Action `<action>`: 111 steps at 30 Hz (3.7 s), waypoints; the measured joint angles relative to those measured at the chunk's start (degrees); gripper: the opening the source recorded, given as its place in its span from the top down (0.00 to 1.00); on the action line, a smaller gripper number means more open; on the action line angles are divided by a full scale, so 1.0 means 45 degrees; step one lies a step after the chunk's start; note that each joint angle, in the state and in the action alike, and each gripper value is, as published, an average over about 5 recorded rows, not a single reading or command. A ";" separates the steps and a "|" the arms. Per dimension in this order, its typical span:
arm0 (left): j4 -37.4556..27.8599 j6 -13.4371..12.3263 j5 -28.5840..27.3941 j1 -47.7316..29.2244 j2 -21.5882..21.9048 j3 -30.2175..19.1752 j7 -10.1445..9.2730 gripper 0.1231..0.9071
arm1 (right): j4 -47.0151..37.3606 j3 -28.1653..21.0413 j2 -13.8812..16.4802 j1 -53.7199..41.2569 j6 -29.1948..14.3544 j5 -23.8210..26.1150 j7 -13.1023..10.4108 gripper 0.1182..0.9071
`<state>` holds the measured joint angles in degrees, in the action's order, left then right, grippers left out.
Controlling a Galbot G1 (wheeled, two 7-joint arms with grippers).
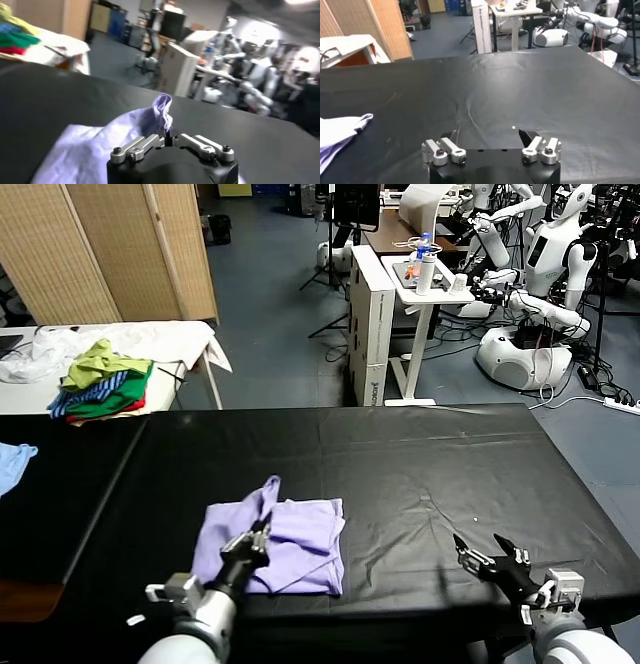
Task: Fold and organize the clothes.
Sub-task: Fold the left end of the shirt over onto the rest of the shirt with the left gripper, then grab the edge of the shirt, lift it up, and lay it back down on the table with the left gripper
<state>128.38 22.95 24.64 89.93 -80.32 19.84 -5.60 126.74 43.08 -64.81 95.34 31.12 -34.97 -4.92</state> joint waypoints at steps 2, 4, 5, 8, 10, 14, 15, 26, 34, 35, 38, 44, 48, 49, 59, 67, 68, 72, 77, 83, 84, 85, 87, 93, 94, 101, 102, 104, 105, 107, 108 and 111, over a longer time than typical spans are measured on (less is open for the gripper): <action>0.0001 0.0015 0.0001 -0.0026 0.0007 -0.0276 -0.0003 0.93 | -0.0036 -0.0052 -0.0030 -0.0002 -0.0004 0.0055 0.0006 0.00; -0.0014 0.0029 -0.0001 -0.0041 -0.0003 -0.0510 -0.0003 0.93 | -0.0066 -0.0114 -0.0059 -0.0005 -0.0007 0.0104 0.0013 0.00; -0.0027 0.0034 -0.0003 -0.0046 -0.0018 -0.0609 -0.0004 0.93 | -0.0075 -0.0140 -0.0071 -0.0007 -0.0009 0.0123 0.0016 0.00; -0.0098 0.0032 -0.0057 -0.0067 -0.0099 -0.0829 -0.0004 0.93 | -0.0091 -0.0190 -0.0094 -0.0011 -0.0011 0.0160 0.0021 0.00; -0.0182 0.0010 -0.0133 -0.0112 -0.0180 -0.0905 -0.0002 0.93 | -0.0108 -0.0210 -0.0103 -0.0013 -0.0013 0.0183 0.0025 0.00; -0.0404 -0.0023 -0.0221 -0.0208 -0.0379 -0.1004 0.0002 0.93 | -0.0176 -0.0231 -0.0113 -0.0019 -0.0015 0.0225 0.0033 0.00; -0.0460 -0.0030 -0.0243 -0.0220 -0.0432 -0.1044 0.0006 0.93 | -0.0192 -0.0237 -0.0115 -0.0024 -0.0015 0.0234 0.0033 0.00; -0.0984 -0.0183 -0.0708 -0.0292 -0.0989 -0.1388 0.0033 0.93 | -0.0229 -0.0403 -0.0108 -0.0060 -0.0016 0.0343 0.0050 0.00; -0.1241 -0.0320 -0.0841 -0.0196 -0.1336 -0.1609 -0.0024 0.54 | -0.0206 -0.0833 0.0161 -0.0170 -0.0042 0.0494 0.0171 0.00; -0.1238 -0.0319 -0.0754 -0.0167 -0.1403 -0.1666 -0.0031 0.47 | -0.0177 -0.0913 0.0234 -0.0184 -0.0063 0.0495 0.0239 0.00; -0.1178 -0.0309 -0.0360 -0.0087 -0.1630 -0.1822 -0.0041 0.23 | -0.0010 -0.1226 0.0554 -0.0219 -0.0171 0.0475 0.0514 0.00; -0.0965 -0.0519 -0.0618 -0.0287 -0.1614 -0.1551 0.0265 0.01 | 0.0617 -0.2469 0.1604 -0.0562 -0.0455 0.0475 0.1156 0.00; -0.1063 -0.0878 -0.1114 -0.0564 -0.0861 -0.0738 0.0481 0.00 | 0.1052 -0.4013 0.2447 -0.1247 -0.0561 0.0730 0.1664 0.00; -0.1112 -0.0967 -0.1168 -0.0613 -0.0591 -0.0484 0.0496 0.00 | 0.1121 -0.4449 0.2653 -0.1495 -0.0570 0.0816 0.1765 0.00; -0.1288 -0.1264 -0.1584 -0.0308 0.1109 0.1566 0.0417 0.00 | 0.0603 -0.8621 0.3791 -0.4285 -0.0657 0.1820 0.2148 0.00; -0.1382 -0.1253 -0.1709 -0.0054 0.1048 0.1932 0.0384 0.00 | 0.0036 -0.9732 0.3762 -0.4745 -0.0666 0.1842 0.2088 0.00; -0.1395 -0.1254 -0.1730 -0.0051 0.1024 0.1940 0.0383 0.00 | -0.0024 -0.9790 0.3727 -0.4768 -0.0671 0.1851 0.2079 0.00; -0.1422 -0.1276 -0.1817 -0.0016 0.0937 0.1948 0.0381 0.00 | -0.0278 -0.9984 0.3526 -0.4854 -0.0745 0.2010 0.2072 0.09; -0.1401 -0.1356 -0.1865 0.0091 0.0927 0.1998 0.0376 0.00 | -0.0471 -1.0115 0.3334 -0.4867 -0.0874 0.2295 0.2086 0.46; -0.1342 -0.1383 -0.1880 0.0138 0.0902 0.2015 0.0358 0.00 | -0.0321 -0.9921 0.3442 -0.4689 -0.0805 0.2284 0.1950 0.88; -0.1337 -0.1383 -0.1889 0.0139 0.0895 0.2007 0.0356 0.00 | -0.0251 -0.9851 0.3500 -0.4638 -0.0729 0.2212 0.1904 0.91; -0.1334 -0.1383 -0.1899 0.0139 0.0891 0.1997 0.0353 0.00 | -0.0166 -0.9768 0.3569 -0.4582 -0.0625 0.2133 0.1849 0.93; -0.1345 -0.1386 -0.1924 0.0136 0.0889 0.1981 0.0350 0.00 | 0.0047 -0.9551 0.3749 -0.4444 -0.0334 0.2003 0.1731 0.96; -0.1543 -0.1511 -0.2065 0.0083 0.0848 0.1994 0.0361 0.00 | 0.0462 -0.8922 0.4036 -0.4078 0.0482 0.1971 0.1471 0.96; -0.1584 -0.1549 -0.2099 0.0079 0.0824 0.2005 0.0369 0.00 | 0.0512 -0.8841 0.4034 -0.4024 0.0572 0.1963 0.1415 0.95; -0.1980 -0.1927 -0.2195 0.0056 0.0526 0.2265 0.0452 0.00 | 0.1099 -0.8061 0.4109 -0.3401 0.1042 0.1743 0.1340 0.55; -0.2049 -0.1984 -0.2191 0.0047 0.0470 0.2326 0.0476 0.00 | 0.1211 -0.7893 0.4106 -0.3240 0.1079 0.1714 0.1347 0.48; -0.2175 -0.2072 -0.2141 0.0037 0.0346 0.2458 0.0550 0.00 | 0.1453 -0.7524 0.4058 -0.2849 0.1120 0.1665 0.1364 0.31; -0.2226 -0.2106 -0.2100 0.0039 0.0272 0.2528 0.0601 0.00 | 0.1562 -0.7344 0.4023 -0.2644 0.1120 0.1643 0.1371 0.24; -0.2312 -0.2166 -0.2001 0.0055 0.0095 0.2679 0.0692 0.00 | 0.1749 -0.6961 0.3913 -0.2186 0.1069 0.1593 0.1385 0.11; -0.2340 -0.2191 -0.1962 0.0068 0.0006 0.2741 0.0725 0.00 | 0.1815 -0.6755 0.3846 -0.1947 0.1034 0.1562 0.1388 0.07; -0.2403 -0.2287 -0.1824 0.0125 -0.0331 0.2939 0.0787 0.00 | 0.1915 -0.6019 0.3555 -0.1231 0.0915 0.1426 0.1379 0.01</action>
<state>117.57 12.66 16.43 90.50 -81.81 33.07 -2.06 135.36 15.99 -48.82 89.80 35.23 -28.55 1.28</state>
